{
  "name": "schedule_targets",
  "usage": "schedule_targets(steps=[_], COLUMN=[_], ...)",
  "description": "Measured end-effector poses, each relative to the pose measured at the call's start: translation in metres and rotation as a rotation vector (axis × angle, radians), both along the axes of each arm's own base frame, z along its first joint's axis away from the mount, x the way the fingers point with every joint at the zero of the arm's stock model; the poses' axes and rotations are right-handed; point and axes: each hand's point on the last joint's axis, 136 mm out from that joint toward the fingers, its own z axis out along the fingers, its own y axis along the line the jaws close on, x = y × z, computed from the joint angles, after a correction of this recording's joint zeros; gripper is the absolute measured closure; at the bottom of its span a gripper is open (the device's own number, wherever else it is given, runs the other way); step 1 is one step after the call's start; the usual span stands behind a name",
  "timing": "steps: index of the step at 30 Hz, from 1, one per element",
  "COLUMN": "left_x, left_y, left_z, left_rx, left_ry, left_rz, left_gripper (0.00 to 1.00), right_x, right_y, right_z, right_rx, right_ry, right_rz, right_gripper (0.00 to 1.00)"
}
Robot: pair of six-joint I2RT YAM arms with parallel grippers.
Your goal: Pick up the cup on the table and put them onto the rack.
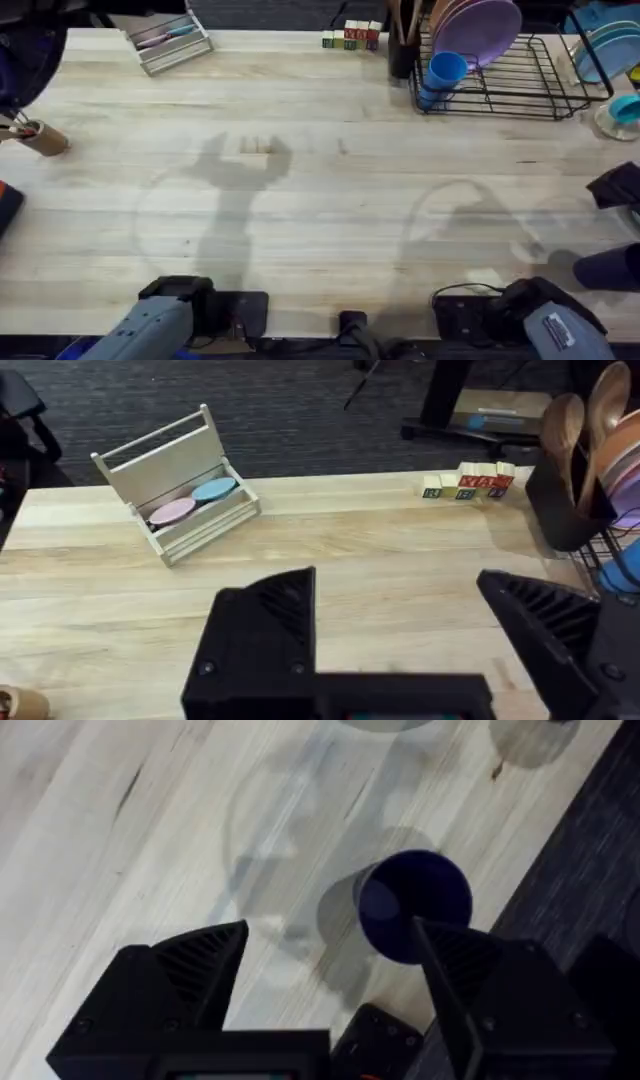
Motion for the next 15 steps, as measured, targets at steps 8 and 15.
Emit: schedule_targets(steps=[8, 15], left_x=[0.0, 0.0], left_y=[0.0, 0.0], left_z=[0.0, 0.0], left_rx=[0.0, 0.0], left_ry=[0.0, 0.0], left_rz=[0.0, 0.0], left_gripper=[0.007, 0.007], right_x=[0.007, 0.01], right_y=[-0.006, -0.009], right_z=[-0.015, -0.04], right_rx=[0.039, 0.133], right_ry=[0.045, 0.129], right_rz=[0.0, -0.034], right_gripper=[0.008, 0.008])
